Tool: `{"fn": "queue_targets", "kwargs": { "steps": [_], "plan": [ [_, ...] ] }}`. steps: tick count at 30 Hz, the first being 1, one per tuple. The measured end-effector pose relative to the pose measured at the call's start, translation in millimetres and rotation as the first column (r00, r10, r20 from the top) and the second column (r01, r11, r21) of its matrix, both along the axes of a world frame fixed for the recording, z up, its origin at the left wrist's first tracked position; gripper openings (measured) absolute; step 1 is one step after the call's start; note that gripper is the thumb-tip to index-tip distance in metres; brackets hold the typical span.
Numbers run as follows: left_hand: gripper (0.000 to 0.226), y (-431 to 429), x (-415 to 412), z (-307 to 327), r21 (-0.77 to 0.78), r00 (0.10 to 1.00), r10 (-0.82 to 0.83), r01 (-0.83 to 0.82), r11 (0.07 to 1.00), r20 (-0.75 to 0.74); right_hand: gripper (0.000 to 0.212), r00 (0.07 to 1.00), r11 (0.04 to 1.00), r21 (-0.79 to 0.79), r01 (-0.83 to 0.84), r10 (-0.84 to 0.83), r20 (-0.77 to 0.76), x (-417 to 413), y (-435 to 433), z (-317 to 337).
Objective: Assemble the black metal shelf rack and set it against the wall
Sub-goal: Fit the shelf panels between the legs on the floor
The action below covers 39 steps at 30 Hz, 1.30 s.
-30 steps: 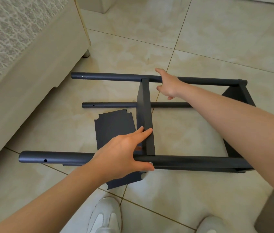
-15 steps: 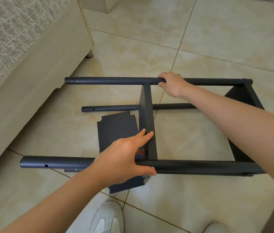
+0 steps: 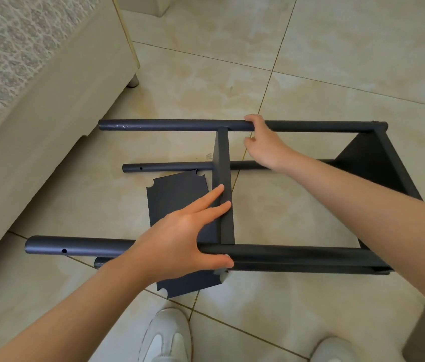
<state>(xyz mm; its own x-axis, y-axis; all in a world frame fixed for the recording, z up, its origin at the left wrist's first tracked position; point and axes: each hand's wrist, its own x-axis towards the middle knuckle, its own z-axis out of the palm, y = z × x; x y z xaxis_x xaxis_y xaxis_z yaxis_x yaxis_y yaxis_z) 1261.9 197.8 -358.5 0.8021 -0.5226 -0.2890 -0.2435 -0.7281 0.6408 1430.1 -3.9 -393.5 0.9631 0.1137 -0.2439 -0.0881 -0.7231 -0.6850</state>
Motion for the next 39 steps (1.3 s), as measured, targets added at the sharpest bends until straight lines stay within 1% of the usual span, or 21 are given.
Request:
{"fn": "queue_targets", "kwargs": {
  "steps": [2, 4, 6, 7, 8, 9, 12, 16, 20, 22, 23, 24, 26, 27, 28, 30, 31, 32, 34, 36, 39],
  "plan": [
    [0.103, -0.1, -0.5, 0.8, 0.001, 1.0, -0.013, 0.013, 1.0, 0.011, 0.032, 0.995, 0.994, 0.097, 0.057, -0.048, -0.085, -23.6, 1.1, 2.5],
    [0.103, 0.3, -0.3, 1.0, 0.012, 1.0, -0.021, 0.021, 1.0, 0.014, 0.017, 0.97, 0.954, 0.259, 0.148, -0.089, -0.227, -46.7, -1.1, 4.8],
    [0.104, 0.7, 0.3, 1.3, 0.013, 1.0, -0.024, 0.024, 1.0, 0.013, 0.02, 0.891, 0.871, 0.395, 0.291, -0.097, -0.444, -67.0, -5.1, 8.3],
    [0.103, 1.1, 0.8, 1.6, 0.012, 1.0, -0.025, 0.025, 1.0, 0.014, 0.023, 0.841, 0.844, 0.418, 0.335, -0.069, -0.537, -75.4, -7.7, 10.1],
    [0.102, 1.0, 0.9, 2.1, 0.014, 1.0, -0.028, 0.027, 1.0, 0.015, 0.026, 0.802, 0.845, 0.416, 0.336, -0.025, -0.597, -83.0, -11.0, 11.2],
    [0.101, 0.6, 1.0, 2.9, 0.016, 0.999, -0.03, 0.03, 0.999, 0.015, 0.029, 0.779, 0.866, 0.402, 0.298, 0.023, -0.627, -89.2, -15.0, 12.0],
    [0.096, -0.2, 0.7, 5.2, 0.038, 0.999, -0.035, 0.034, 0.999, 0.005, 0.027, 0.766, 0.914, 0.396, 0.092, 0.19, -0.615, -101.3, -26.7, 14.8],
    [0.088, -2.0, 0.4, 6.0, 0.045, 0.999, -0.029, 0.03, 0.999, -0.038, 0.027, 0.734, 0.895, 0.401, -0.194, 0.403, -0.546, -112.5, -33.3, 17.3],
    [0.089, -2.5, 1.1, 5.1, 0.006, 0.997, -0.008, 0.009, 1.0, -0.077, 0.028, 0.755, 0.874, 0.3, -0.382, 0.482, -0.444, -117.2, -25.7, 16.3],
    [0.09, -2.4, 1.1, 5.1, -0.012, 0.997, -0.003, 0.002, 1.0, -0.083, 0.028, 0.731, 0.861, 0.289, -0.418, 0.508, -0.456, -118.8, -18.1, 15.6],
    [0.09, -2.2, 1.0, 4.9, -0.015, 0.997, -0.003, 0.002, 1.0, -0.083, 0.029, 0.718, 0.861, 0.286, -0.42, 0.508, -0.476, -118.7, -13.6, 14.4],
    [0.09, -2.0, 0.5, 4.8, -0.017, 0.997, -0.004, 0.003, 1.0, -0.083, 0.032, 0.706, 0.876, 0.302, -0.377, 0.483, -0.518, -118.2, -9.3, 12.9],
    [0.09, -2.0, 0.0, 4.2, -0.03, 0.997, -0.004, 0.002, 1.0, -0.078, 0.028, 0.693, 0.914, 0.373, -0.158, 0.372, -0.617, -116.5, -1.0, 10.4],
    [0.09, -2.0, 0.2, 3.6, -0.038, 0.997, -0.005, 0.003, 0.999, -0.072, 0.025, 0.709, 0.92, 0.388, -0.043, 0.302, -0.637, -113.9, 1.9, 9.7],
    [0.09, -2.3, 0.4, 2.9, -0.043, 0.998, -0.01, 0.007, 0.999, -0.066, 0.024, 0.748, 0.924, 0.381, 0.029, 0.232, -0.621, -110.9, 3.1, 9.0],
    [0.09, -3.2, 0.7, 2.0, -0.042, 0.998, -0.022, 0.019, 0.999, -0.052, 0.028, 0.819, 0.909, 0.404, 0.099, 0.156, -0.553, -104.6, 5.6, 8.2],
    [0.09, -3.7, 1.0, 1.8, -0.036, 0.999, -0.027, 0.026, 0.999, -0.041, 0.03, 0.835, 0.89, 0.436, 0.136, 0.133, -0.534, -101.6, 7.6, 8.8],
    [0.091, -3.9, 1.3, 1.8, -0.03, 0.999, -0.032, 0.031, 0.999, -0.029, 0.034, 0.848, 0.881, 0.449, 0.15, 0.119, -0.516, -98.7, 9.4, 10.3],
    [0.095, -3.6, 1.7, 2.8, -0.029, 0.999, -0.029, 0.029, 0.999, -0.023, 0.041, 0.882, 0.909, 0.404, 0.101, 0.105, -0.459, -94.3, 12.9, 11.1],
    [0.096, -3.9, 1.5, 5.1, -0.029, 0.999, -0.027, 0.026, 0.999, -0.029, 0.035, 0.901, 0.928, 0.368, 0.062, 0.107, -0.42, -92.4, 14.8, 10.0],
    [0.095, -4.3, 3.3, 6.2, -0.031, 0.999, -0.032, 0.032, 0.999, -0.012, 0.024, 0.898, 0.907, 0.41, 0.094, 0.1, -0.428, -90.0, 11.9, 9.1]
  ]
}}
